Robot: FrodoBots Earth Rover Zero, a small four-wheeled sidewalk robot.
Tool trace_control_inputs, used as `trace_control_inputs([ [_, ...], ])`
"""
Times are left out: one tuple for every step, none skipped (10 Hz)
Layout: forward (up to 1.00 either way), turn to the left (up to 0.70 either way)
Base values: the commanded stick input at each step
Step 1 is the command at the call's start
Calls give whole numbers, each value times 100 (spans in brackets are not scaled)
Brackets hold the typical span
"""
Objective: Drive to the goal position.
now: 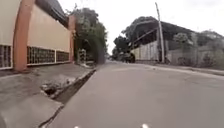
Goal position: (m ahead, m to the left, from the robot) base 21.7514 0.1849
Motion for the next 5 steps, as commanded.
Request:
trace_control_inputs([
  [100,-5],
  [100,-4],
  [100,-3],
  [100,-2],
  [100,-1],
])
